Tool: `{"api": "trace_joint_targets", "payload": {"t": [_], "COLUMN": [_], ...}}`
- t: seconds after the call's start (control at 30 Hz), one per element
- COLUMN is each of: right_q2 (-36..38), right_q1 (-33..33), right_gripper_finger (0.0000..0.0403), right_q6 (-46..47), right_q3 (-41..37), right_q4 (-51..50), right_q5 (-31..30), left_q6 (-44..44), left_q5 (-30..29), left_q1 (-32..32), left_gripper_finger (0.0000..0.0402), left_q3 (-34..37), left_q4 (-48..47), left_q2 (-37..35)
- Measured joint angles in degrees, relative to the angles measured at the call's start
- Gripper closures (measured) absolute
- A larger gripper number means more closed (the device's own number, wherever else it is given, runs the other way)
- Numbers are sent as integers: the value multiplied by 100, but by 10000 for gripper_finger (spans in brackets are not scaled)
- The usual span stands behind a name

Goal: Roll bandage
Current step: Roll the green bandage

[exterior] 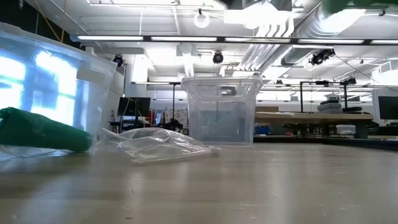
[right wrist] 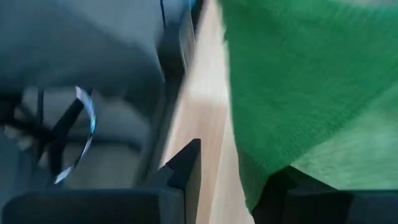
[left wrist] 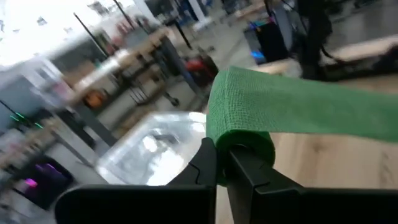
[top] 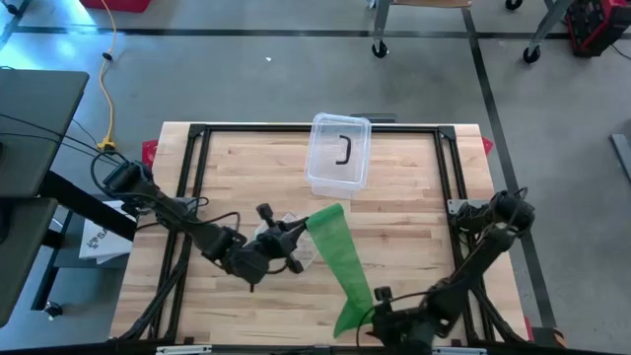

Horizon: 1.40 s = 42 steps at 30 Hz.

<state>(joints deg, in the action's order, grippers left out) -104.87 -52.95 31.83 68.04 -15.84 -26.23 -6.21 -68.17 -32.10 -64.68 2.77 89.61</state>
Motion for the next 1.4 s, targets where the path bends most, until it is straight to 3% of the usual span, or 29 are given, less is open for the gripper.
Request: {"api": "trace_joint_targets", "payload": {"t": [0.2,0.4,0.6,0.93,1.1,1.4], "right_q2": [343,480,480,480,480,480], "right_q1": [-396,-630,-924,-1748,-1809,-861], "right_gripper_finger": [316,316,315,315,315,315], "right_q6": [-1570,-3643,-5326,-5464,-5020,-3658], "right_q3": [569,1197,1723,2036,1895,1122], "right_q4": [316,1233,2188,2371,2288,1794], "right_q5": [-1685,-2719,-2299,-1860,-1856,-1760], "left_q6": [1548,2385,2853,3334,2425,-1281], "left_q5": [955,1138,1263,961,873,925], "left_q1": [353,476,551,702,689,695], "left_gripper_finger": [396,396,396,396,396,396], "left_q3": [646,1018,1275,1540,1516,781], "left_q4": [40,22,-37,-242,682,3285], "left_q2": [144,348,462,464,379,-18]}}
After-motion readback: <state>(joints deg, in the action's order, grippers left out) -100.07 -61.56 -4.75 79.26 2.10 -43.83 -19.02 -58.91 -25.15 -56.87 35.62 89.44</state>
